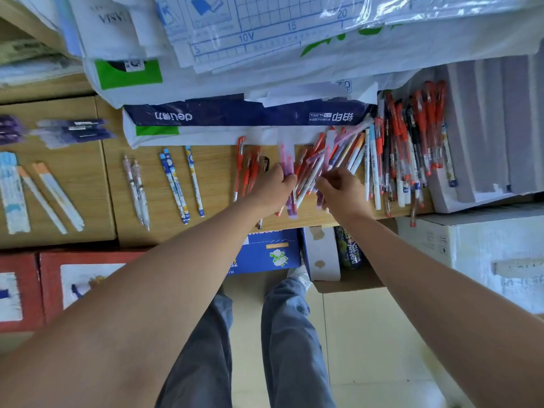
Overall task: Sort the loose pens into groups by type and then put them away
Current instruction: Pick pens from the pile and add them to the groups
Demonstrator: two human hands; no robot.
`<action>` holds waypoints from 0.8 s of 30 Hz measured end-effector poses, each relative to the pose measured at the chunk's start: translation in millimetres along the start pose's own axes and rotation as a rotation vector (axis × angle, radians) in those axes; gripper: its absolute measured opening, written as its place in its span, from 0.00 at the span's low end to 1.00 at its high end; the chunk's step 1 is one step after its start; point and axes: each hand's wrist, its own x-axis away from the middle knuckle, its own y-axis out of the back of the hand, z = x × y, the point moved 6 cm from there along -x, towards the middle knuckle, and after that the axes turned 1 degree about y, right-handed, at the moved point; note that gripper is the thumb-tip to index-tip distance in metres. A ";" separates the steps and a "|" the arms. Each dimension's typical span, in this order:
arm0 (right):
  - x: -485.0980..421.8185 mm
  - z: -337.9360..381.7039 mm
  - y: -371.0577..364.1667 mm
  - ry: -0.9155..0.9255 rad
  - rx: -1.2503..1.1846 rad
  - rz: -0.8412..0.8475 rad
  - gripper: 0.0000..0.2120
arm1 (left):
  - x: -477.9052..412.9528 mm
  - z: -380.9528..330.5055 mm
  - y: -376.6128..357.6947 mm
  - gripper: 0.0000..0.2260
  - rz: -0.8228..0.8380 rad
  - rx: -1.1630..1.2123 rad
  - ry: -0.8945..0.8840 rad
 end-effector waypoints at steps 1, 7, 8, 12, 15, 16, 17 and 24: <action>-2.9 0.7 3.8 -0.008 -0.005 -0.049 0.02 | 0.9 0.0 2.1 0.10 -0.018 0.004 -0.011; -37.5 12.8 20.6 -0.041 0.011 -0.235 0.05 | -3.0 11.6 10.2 0.11 -0.084 -0.003 -0.020; -45.5 14.2 20.2 -0.056 0.053 -0.243 0.07 | -3.7 13.3 10.7 0.10 -0.088 -0.003 -0.015; -68.1 9.0 15.4 -0.181 0.162 -0.258 0.15 | -6.5 15.5 13.2 0.09 -0.093 0.015 -0.006; -78.2 6.4 11.9 -0.221 0.144 -0.262 0.16 | -6.9 16.7 15.1 0.08 -0.084 0.047 0.009; -78.7 7.2 10.7 -0.219 0.159 -0.247 0.14 | -7.0 16.9 15.6 0.08 -0.080 0.061 0.011; -76.8 8.5 9.5 -0.213 0.154 -0.225 0.12 | -6.6 16.5 16.2 0.07 -0.075 0.071 0.011; -30.8 16.9 -15.5 -0.150 0.023 0.200 0.09 | 1.1 12.1 19.2 0.09 -0.058 0.227 0.078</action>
